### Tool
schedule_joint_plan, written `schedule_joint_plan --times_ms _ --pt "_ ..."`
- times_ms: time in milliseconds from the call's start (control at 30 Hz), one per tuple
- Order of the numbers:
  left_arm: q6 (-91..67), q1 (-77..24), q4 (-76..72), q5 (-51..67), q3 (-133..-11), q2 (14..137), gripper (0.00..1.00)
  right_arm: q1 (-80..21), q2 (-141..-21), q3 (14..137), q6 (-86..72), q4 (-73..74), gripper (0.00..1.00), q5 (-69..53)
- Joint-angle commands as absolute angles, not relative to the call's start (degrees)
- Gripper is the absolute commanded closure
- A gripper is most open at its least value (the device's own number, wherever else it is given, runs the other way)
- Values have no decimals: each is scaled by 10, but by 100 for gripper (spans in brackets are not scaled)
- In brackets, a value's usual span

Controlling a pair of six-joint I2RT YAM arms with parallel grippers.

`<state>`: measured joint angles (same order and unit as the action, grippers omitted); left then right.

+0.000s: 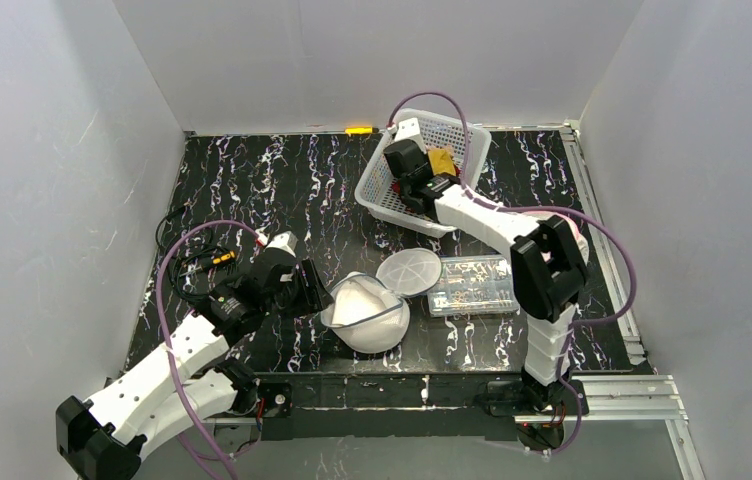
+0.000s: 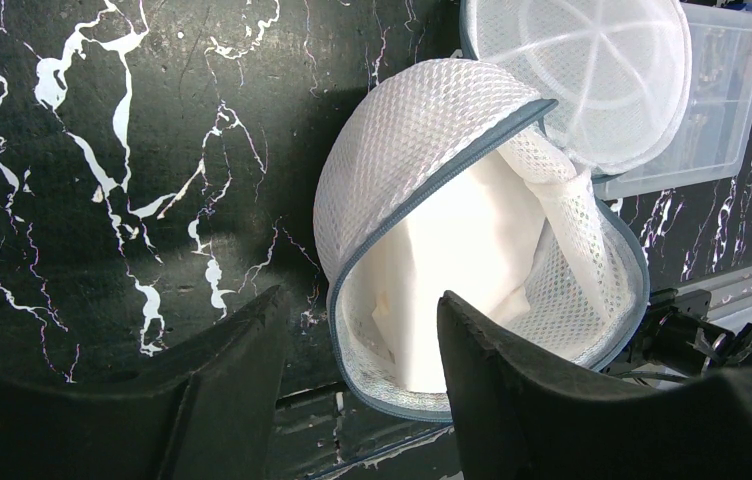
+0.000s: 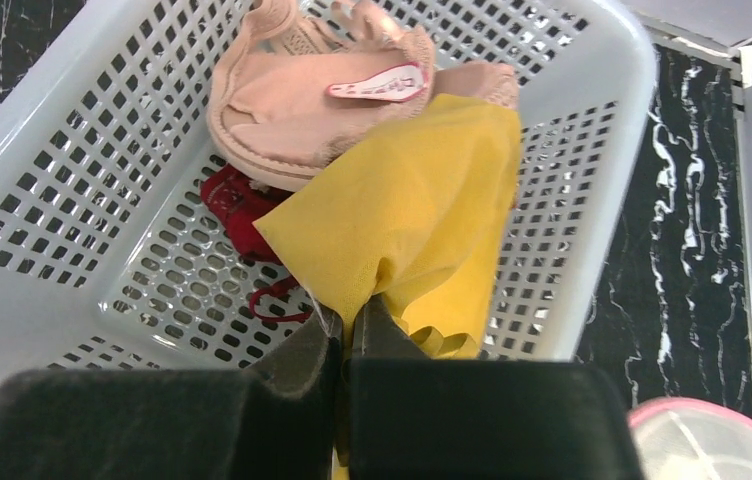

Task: Unzip the laundry bag and remove the bra
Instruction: Place the bra in the bin.

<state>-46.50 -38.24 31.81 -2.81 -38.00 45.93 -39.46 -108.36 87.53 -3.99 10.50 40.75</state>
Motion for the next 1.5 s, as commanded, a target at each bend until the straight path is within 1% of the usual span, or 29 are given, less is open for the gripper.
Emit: schedule_joint_plan --times_ms 0,333,567,667,767,867,1033,1133,1233,1300,1367,1400,1467 --pt "-461 -380 336 -38 -395 457 46 -396 -1116 918 -33 104 99 402" --pt "-460 -381 339 -40 -390 462 46 -397 -1156 897 -59 111 99 384" --pt "-460 -380 337 -37 -389 468 46 -396 -1187 927 -61 128 99 366" --pt "-460 -380 339 -36 -390 466 46 -396 -1177 927 -71 134 98 353" --pt "-459 -380 338 -38 -391 463 45 -396 -1151 916 -81 127 76 339" --pt "-459 -381 336 -38 -391 465 45 -396 -1125 913 -91 131 58 330" --pt "-459 -380 336 -38 -394 468 45 -397 -1079 908 -102 135 40 313" --pt "-459 -381 336 -39 -395 467 45 -398 -1048 898 -107 134 31 301" --pt "-457 -380 336 -42 -395 467 45 -398 -1018 884 -109 134 27 294" --pt "-456 -381 337 -45 -395 470 45 -397 -998 872 -114 133 27 293" --pt "-454 -381 338 -46 -397 472 45 -395 -979 852 -118 121 31 293" --pt "-453 -380 338 -47 -397 473 45 -392 -971 839 -120 113 37 289" --pt "-452 -381 337 -47 -398 474 45 -386 -960 816 -120 95 55 280"
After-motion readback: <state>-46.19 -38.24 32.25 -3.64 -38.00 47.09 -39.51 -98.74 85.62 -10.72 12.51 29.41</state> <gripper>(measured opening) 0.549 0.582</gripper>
